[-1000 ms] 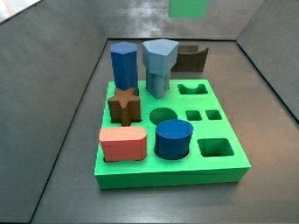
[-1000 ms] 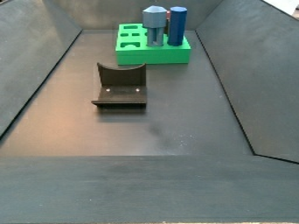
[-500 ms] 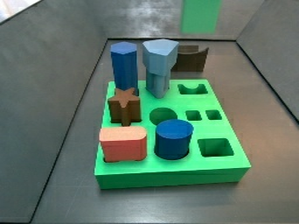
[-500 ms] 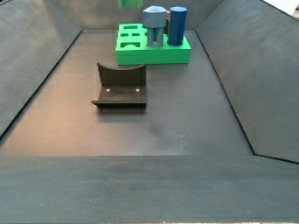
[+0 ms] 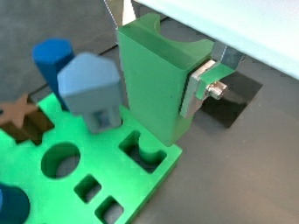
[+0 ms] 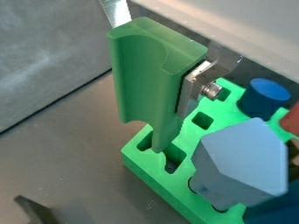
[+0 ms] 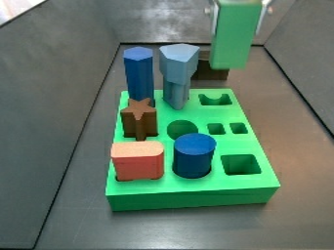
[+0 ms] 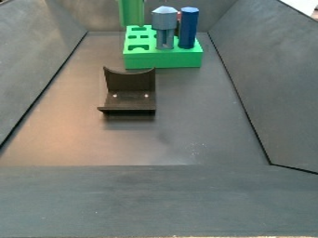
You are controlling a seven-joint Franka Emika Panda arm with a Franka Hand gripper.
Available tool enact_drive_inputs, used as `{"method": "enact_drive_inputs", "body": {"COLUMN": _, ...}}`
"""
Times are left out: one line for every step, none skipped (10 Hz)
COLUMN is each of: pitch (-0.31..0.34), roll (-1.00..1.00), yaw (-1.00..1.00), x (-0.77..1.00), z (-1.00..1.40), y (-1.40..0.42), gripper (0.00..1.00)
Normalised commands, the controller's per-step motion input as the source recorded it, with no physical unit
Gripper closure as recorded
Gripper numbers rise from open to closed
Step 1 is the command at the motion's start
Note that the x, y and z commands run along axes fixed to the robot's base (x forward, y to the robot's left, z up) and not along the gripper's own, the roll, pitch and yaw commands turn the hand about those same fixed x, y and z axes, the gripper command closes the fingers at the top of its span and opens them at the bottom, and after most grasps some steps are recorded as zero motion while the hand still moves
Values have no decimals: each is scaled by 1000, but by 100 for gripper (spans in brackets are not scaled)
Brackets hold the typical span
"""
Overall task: Pick up the arch object. Move up. Rotate the arch object. Move to above the board. Insert the arch object.
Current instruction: Insert the arch object.
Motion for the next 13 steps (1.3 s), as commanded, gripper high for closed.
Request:
{"method": "enact_drive_inputs", "body": {"pitch": 204, "roll": 310, "yaw": 114, "x": 0, "z": -446, "y": -269, "gripper": 100}}
{"method": "enact_drive_inputs", "body": {"pitch": 199, "roll": 187, "yaw": 37, "x": 0, "z": -374, "y": -137, "gripper": 100}}
{"method": "enact_drive_inputs", "body": {"pitch": 141, "roll": 110, "yaw": 0, "x": -6, "z": -357, "y": -71, "gripper": 100}}
{"method": "enact_drive_inputs", "body": {"pitch": 61, "roll": 51, "yaw": 0, "x": -111, "z": -354, "y": -49, "gripper": 100}}
{"method": "enact_drive_inputs", "body": {"pitch": 96, "roll": 70, "yaw": -97, "x": -154, "z": -160, "y": 0, "gripper": 100}}
{"method": "enact_drive_inputs", "body": {"pitch": 34, "roll": 0, "yaw": -166, "x": -163, "z": -160, "y": 0, "gripper": 100}}
{"method": "enact_drive_inputs", "body": {"pitch": -44, "roll": 0, "yaw": -23, "x": -186, "z": -303, "y": -100, "gripper": 100}}
{"method": "enact_drive_inputs", "body": {"pitch": -30, "roll": -46, "yaw": 0, "x": -194, "z": -369, "y": -117, "gripper": 100}}
{"method": "enact_drive_inputs", "body": {"pitch": -97, "roll": -94, "yaw": 0, "x": -34, "z": -463, "y": -117, "gripper": 100}}
{"method": "enact_drive_inputs", "body": {"pitch": -76, "roll": -47, "yaw": 0, "x": 0, "z": -349, "y": -31, "gripper": 100}}
{"method": "enact_drive_inputs", "body": {"pitch": -46, "roll": -46, "yaw": 0, "x": 0, "z": -300, "y": 0, "gripper": 100}}
{"method": "enact_drive_inputs", "body": {"pitch": 0, "roll": -34, "yaw": 54, "x": 60, "z": -326, "y": 0, "gripper": 100}}
{"method": "enact_drive_inputs", "body": {"pitch": 99, "roll": -26, "yaw": 63, "x": 503, "z": -214, "y": 0, "gripper": 100}}
